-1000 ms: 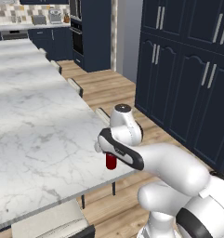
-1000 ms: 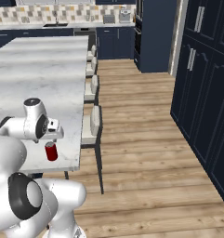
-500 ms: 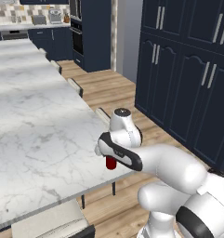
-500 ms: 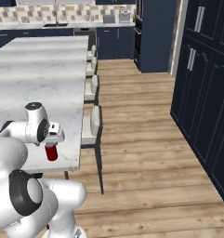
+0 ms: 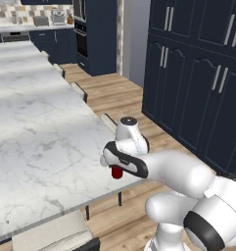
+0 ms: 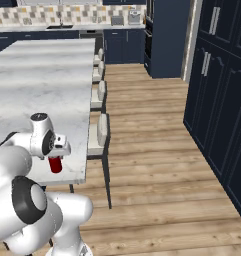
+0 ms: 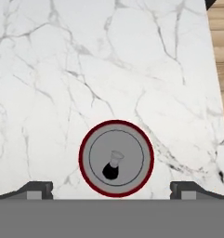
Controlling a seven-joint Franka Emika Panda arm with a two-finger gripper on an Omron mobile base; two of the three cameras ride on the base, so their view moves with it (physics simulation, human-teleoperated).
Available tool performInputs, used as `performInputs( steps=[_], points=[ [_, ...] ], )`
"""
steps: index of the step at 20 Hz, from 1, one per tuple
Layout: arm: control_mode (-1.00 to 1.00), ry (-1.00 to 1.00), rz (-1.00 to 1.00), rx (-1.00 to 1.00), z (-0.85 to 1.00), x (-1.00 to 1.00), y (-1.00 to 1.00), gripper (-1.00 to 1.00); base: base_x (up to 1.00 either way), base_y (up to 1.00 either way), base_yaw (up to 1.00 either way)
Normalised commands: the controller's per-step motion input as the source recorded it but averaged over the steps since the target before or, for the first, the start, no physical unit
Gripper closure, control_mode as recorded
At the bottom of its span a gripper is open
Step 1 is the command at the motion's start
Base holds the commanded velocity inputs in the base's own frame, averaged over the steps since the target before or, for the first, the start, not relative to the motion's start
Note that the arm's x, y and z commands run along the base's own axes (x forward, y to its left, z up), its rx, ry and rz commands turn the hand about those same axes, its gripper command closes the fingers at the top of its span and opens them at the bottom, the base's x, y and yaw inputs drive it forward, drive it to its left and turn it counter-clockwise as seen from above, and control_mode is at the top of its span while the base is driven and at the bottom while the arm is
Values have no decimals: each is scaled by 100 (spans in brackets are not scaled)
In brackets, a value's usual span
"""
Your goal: Four empty soda cans are scattered around the kitchen. Gather all the cans and cluster them next to the stove for recycling.
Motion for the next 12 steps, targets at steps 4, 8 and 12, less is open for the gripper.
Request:
performInputs(
  steps=[4, 8, 12],
  points=[
    [-100, 1, 0, 0, -12, 14, 0, -100, 0, 0, 0],
    [-100, 4, 0, 0, -10, 18, 0, -100, 0, 0, 0],
    [-100, 5, 0, 0, -11, 15, 0, -100, 0, 0, 0]
  ],
)
